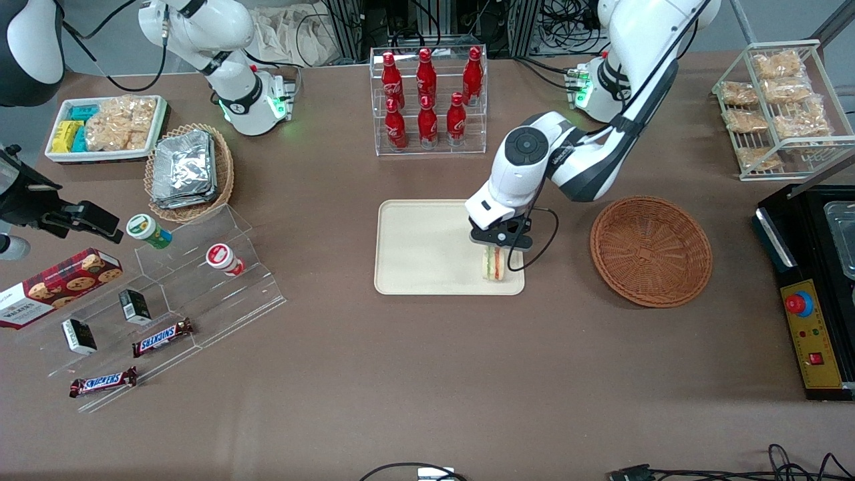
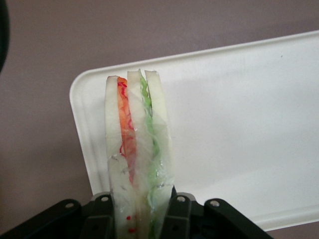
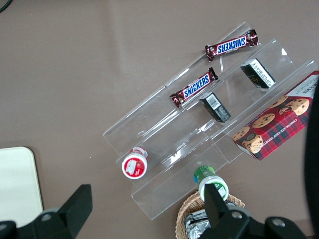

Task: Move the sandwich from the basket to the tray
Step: 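Lower the sandwich onto the tray with the left gripper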

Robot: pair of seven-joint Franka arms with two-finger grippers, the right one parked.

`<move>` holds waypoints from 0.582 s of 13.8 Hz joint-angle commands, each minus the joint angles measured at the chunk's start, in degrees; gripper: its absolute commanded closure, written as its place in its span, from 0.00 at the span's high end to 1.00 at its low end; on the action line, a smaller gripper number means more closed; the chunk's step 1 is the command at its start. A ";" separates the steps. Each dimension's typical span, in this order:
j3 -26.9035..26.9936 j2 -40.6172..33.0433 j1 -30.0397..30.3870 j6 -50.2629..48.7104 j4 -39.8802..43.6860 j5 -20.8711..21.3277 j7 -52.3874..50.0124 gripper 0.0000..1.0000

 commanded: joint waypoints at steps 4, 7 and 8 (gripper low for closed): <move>0.15 3.06 -2.05 1.42 -1.16 3.74 -4.17 0.33; 0.15 4.46 -2.14 1.77 -1.78 4.62 -4.79 0.33; 0.24 4.73 -2.14 2.38 -2.22 4.97 -5.14 0.33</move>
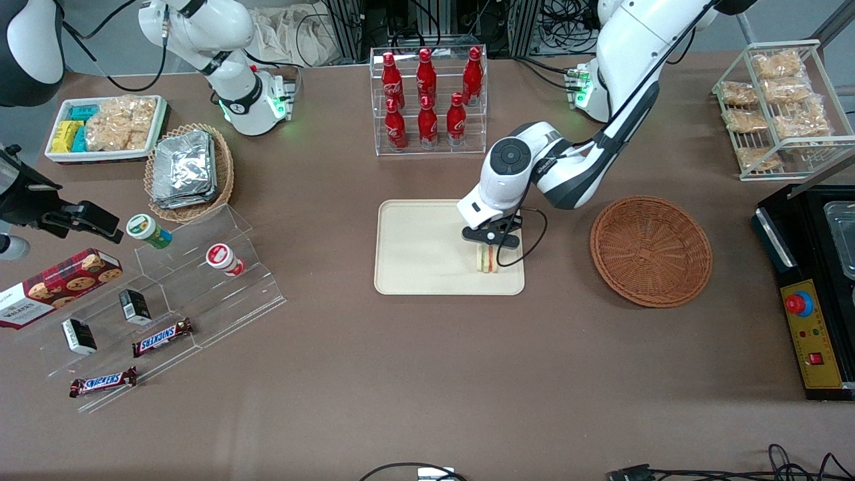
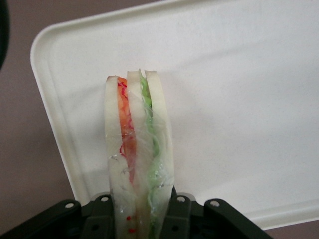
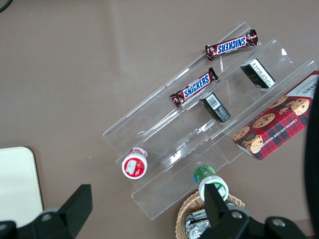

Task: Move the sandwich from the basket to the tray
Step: 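Lower the sandwich onto the tray with the left gripper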

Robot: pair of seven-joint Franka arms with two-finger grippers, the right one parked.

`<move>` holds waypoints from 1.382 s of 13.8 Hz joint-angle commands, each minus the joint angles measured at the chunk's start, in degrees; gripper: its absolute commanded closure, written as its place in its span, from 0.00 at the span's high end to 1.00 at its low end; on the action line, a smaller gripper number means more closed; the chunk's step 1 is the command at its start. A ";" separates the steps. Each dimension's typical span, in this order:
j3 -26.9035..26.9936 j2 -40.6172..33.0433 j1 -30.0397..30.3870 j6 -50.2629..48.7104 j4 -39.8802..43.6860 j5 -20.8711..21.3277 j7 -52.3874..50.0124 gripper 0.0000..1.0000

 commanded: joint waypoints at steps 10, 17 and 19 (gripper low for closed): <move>0.32 -0.04 0.15 0.10 -0.13 1.72 -4.64 1.00; 0.24 -3.64 4.28 -13.43 10.40 -0.21 -6.22 1.00; 0.32 -4.17 5.33 -17.73 13.66 -0.21 -9.46 1.00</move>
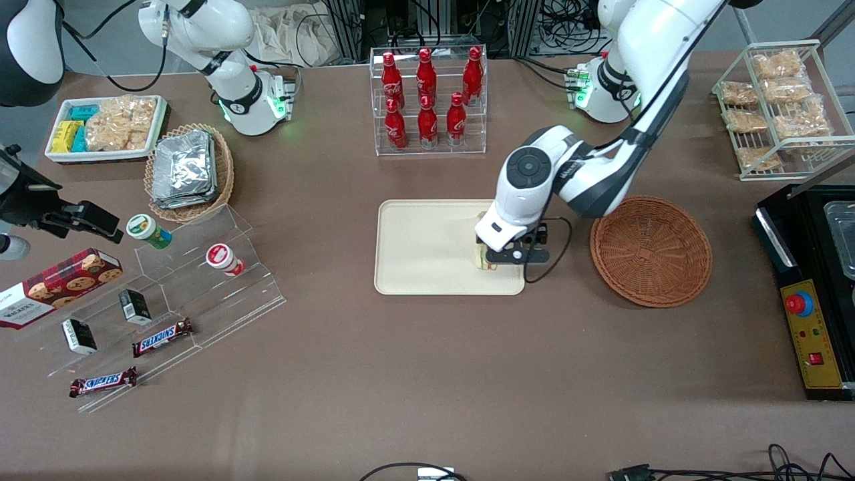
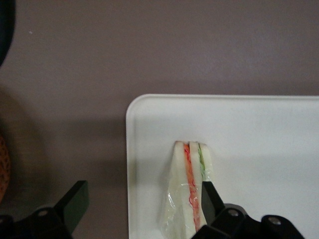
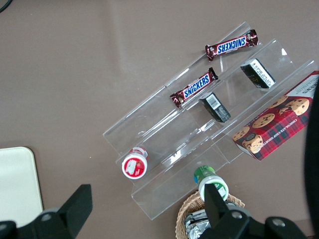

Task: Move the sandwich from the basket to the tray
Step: 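Open the left gripper to release the sandwich and lift away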

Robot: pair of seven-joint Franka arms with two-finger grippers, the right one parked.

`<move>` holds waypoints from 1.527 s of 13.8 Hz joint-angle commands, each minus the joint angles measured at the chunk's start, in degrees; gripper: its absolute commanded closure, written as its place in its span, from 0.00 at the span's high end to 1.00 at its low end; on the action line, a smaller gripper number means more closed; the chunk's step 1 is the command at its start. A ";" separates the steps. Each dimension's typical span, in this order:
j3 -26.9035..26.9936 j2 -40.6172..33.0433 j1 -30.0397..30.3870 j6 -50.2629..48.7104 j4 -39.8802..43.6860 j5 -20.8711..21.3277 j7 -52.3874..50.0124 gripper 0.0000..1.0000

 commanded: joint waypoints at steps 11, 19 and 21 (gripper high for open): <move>-0.37 -4.26 10.69 -13.72 11.66 -0.53 -3.68 1.00; 2.17 -6.71 11.93 -14.07 11.67 -3.07 2.19 1.00; 6.55 -9.43 11.40 -16.17 11.58 -8.68 10.59 1.00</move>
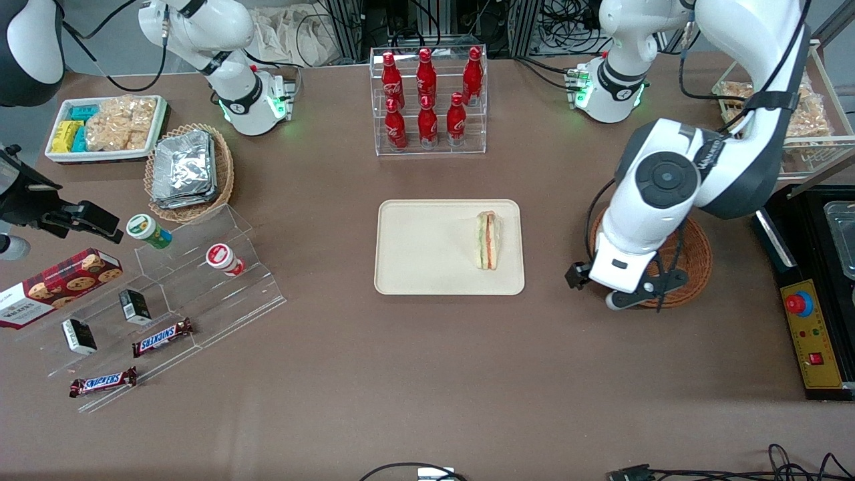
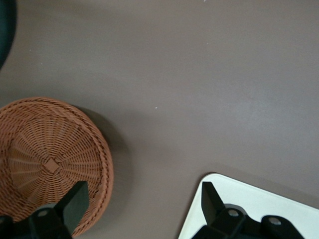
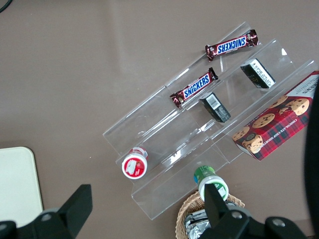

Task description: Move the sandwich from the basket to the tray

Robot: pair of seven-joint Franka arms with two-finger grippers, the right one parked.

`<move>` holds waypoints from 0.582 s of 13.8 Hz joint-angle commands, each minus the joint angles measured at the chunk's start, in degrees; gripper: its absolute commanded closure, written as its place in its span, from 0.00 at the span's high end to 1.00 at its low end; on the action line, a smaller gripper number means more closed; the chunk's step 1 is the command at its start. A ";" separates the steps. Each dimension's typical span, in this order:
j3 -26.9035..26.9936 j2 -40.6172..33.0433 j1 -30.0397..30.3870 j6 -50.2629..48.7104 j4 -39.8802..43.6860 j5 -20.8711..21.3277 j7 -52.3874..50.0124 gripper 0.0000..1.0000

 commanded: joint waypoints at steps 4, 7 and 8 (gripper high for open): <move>12.65 -9.74 -1.63 -9.28 -0.18 -10.60 23.27 1.00; 17.14 -14.14 -1.98 -13.50 -0.18 -12.18 32.59 1.00; 18.11 -15.28 -1.98 -14.56 -0.18 -12.45 34.79 1.00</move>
